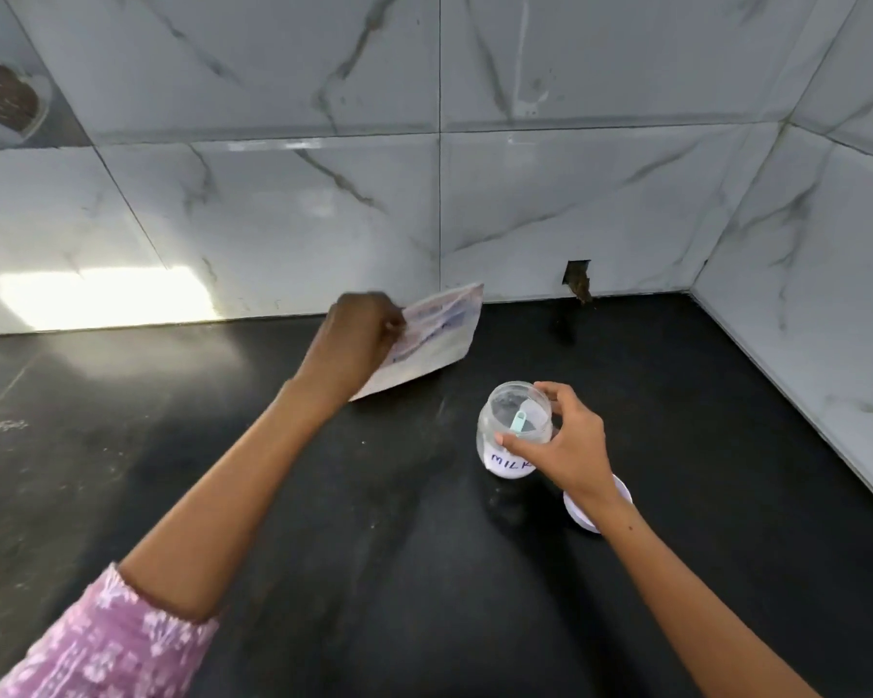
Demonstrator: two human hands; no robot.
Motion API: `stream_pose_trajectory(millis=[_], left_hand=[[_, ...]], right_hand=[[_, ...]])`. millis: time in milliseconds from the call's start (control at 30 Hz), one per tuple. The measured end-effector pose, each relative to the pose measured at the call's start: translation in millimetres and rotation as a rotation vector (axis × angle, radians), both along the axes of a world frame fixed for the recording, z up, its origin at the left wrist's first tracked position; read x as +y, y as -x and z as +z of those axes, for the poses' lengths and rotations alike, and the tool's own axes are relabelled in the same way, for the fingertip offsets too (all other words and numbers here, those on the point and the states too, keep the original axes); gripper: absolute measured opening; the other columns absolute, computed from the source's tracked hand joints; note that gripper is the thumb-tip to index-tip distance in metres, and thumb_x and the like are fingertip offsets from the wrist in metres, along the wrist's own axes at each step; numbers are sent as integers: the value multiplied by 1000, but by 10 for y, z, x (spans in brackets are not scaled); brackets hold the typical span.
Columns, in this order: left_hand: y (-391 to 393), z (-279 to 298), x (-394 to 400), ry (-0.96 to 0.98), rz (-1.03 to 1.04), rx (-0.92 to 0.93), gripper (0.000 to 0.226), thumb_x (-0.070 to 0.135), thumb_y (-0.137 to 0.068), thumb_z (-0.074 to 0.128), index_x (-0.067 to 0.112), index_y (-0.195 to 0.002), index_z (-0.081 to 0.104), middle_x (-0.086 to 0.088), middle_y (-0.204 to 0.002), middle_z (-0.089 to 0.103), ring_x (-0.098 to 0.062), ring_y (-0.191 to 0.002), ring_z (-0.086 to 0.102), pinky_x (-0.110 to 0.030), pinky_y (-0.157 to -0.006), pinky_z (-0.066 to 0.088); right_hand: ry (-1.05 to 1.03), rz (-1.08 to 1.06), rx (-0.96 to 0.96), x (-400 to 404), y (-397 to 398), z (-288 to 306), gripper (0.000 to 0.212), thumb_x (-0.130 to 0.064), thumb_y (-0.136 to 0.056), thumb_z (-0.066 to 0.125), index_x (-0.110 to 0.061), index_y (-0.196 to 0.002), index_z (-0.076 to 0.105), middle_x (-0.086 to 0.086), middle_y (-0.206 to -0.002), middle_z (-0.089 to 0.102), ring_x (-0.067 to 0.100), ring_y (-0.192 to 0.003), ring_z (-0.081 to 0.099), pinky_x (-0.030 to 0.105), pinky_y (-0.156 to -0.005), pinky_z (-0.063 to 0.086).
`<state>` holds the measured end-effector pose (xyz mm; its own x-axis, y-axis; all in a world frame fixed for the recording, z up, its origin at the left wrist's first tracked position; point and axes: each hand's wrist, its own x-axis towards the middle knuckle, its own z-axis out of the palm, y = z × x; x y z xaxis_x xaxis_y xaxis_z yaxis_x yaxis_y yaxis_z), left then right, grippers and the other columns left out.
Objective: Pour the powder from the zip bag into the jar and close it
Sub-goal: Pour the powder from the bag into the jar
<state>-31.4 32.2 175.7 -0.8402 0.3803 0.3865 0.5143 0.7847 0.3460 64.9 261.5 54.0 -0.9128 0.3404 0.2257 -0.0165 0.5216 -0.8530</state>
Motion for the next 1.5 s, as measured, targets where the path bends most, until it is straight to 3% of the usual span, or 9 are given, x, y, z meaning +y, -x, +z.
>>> stream_pose_trajectory(millis=[333,500,633,767,1033,1133,1300,1367,1500], left_hand=[[460,548,463,-226,-70,30,13,7,-74,77,-1,-84,74,-18,-86,70,-27,-79,64,-22,-70,42],[358,581,711,-506,-130,-31,11,7,-67,81,1,-75,75,-15,-73,71,-5,-55,53,-7,-54,37],[276,570,864,-642,-179,-64,13,13,-68,83,6,-74,75,-13,-71,72,-24,-61,64,-29,-63,52],[268,581,916,-728,-213,-127,12,14,-70,82,6,-76,75,-12,-70,72,-29,-65,67,-41,-66,54],[317,602,970,-722,-202,-126,11,17,-71,81,10,-77,75,-6,-69,72,-23,-63,67,-33,-64,54],[404,447,822,-700,-70,-111,10,19,-71,81,13,-76,75,-1,-67,70,-6,-58,62,-26,-64,52],[476,-71,493,-537,128,-218,16,18,-74,79,5,-83,76,-14,-80,73,-18,-68,63,-27,-67,42],[483,-245,401,-508,182,-235,16,16,-73,79,5,-84,76,-14,-81,73,-15,-65,60,-21,-66,38],[475,-425,315,-610,231,-269,9,11,-71,80,6,-77,75,-8,-73,71,0,-57,56,-9,-54,38]], right_hand=[[115,218,-4,-635,117,-97,72,-39,-51,88,-25,-113,55,-10,-113,60,5,-106,58,31,-91,53],[656,-71,-85,-534,225,-108,70,-45,-66,78,-19,-125,48,3,-128,56,11,-111,57,21,-85,50],[1046,-256,-154,-142,339,-110,72,-29,-89,62,-7,-145,23,13,-145,39,23,-128,46,37,-101,45],[1216,-131,-68,142,409,-79,34,-25,-95,52,-19,-128,47,7,-134,55,22,-124,52,45,-100,39],[1329,-81,43,254,590,80,11,-19,-95,52,-18,-104,57,4,-108,63,24,-104,60,50,-95,45],[1164,-147,111,375,597,99,10,-14,-94,54,-18,-102,57,3,-104,65,20,-99,62,44,-89,50],[784,-230,155,449,537,31,15,-2,-87,61,-14,-95,56,6,-94,67,16,-88,63,27,-80,53],[827,-208,162,445,533,-2,22,1,-85,63,-11,-101,55,8,-100,67,15,-89,65,21,-77,54],[994,-126,181,474,573,46,20,-20,-91,57,-10,-108,61,4,-103,70,19,-97,66,33,-87,54]])
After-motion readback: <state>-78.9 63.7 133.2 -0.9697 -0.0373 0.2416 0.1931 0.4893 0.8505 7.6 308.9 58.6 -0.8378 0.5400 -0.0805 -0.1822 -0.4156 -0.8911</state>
